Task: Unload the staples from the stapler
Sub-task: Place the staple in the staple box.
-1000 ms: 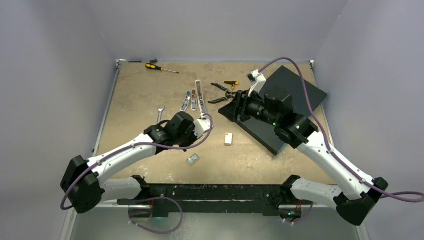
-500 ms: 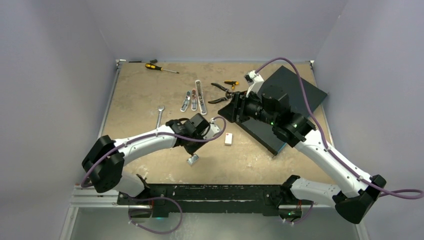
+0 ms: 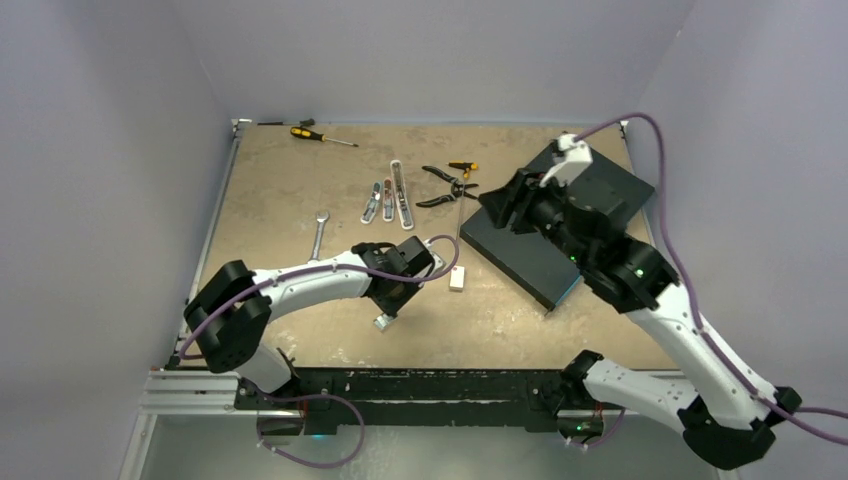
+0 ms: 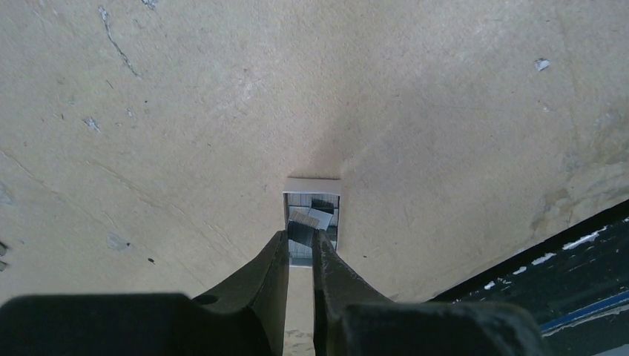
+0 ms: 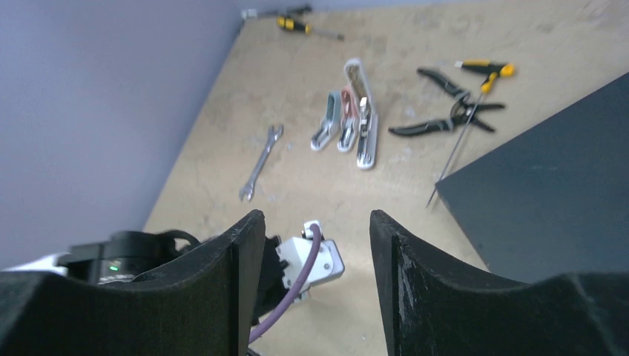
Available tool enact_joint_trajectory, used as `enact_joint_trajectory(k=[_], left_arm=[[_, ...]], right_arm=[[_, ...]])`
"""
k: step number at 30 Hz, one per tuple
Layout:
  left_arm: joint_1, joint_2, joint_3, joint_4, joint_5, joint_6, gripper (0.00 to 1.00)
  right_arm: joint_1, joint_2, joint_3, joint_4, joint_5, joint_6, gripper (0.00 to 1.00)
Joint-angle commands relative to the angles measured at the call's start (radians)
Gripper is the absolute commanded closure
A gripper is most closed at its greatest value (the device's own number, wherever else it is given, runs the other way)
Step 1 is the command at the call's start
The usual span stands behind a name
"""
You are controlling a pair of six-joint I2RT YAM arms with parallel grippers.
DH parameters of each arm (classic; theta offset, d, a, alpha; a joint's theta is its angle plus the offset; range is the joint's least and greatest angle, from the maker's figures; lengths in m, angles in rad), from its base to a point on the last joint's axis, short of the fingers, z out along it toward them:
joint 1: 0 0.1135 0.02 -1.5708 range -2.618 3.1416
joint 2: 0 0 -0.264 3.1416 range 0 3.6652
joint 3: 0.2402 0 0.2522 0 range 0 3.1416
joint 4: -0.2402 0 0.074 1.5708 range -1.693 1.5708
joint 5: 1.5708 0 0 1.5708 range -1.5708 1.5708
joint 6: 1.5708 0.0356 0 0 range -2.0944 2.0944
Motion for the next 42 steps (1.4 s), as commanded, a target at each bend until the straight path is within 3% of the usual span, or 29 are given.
enact_joint_trajectory(k=[1, 22, 27, 33, 42], left_arm=[[-0.008, 0.009, 0.036, -0.028, -0.037, -0.047, 0.98], [-0.009, 0.020, 0.028, -0.002, 0.019, -0.059, 0.92], [-0.008, 0.034, 0.026, 0.005, 0.022, -0.058, 0.86], [-0.009, 0.032, 0.024, 0.007, 0.019, -0.053, 0.71], [-0.009, 0.008, 0.042, -0.006, 0.012, -0.050, 0.66]], right_arm=[[-0.003, -0.088, 0.096, -0.032, 0.212, 0.009, 0.43], [-0.003, -0.124, 0.100, -0.029, 0.239, -0.009, 0.42], [-0.003, -0.124, 0.100, -0.031, 0.239, -0.010, 0.42], [-0.003, -0.124, 0.097, -0.033, 0.236, -0.011, 0.42], [-0.003, -0.118, 0.091, -0.024, 0.229, -0.008, 0.42]])
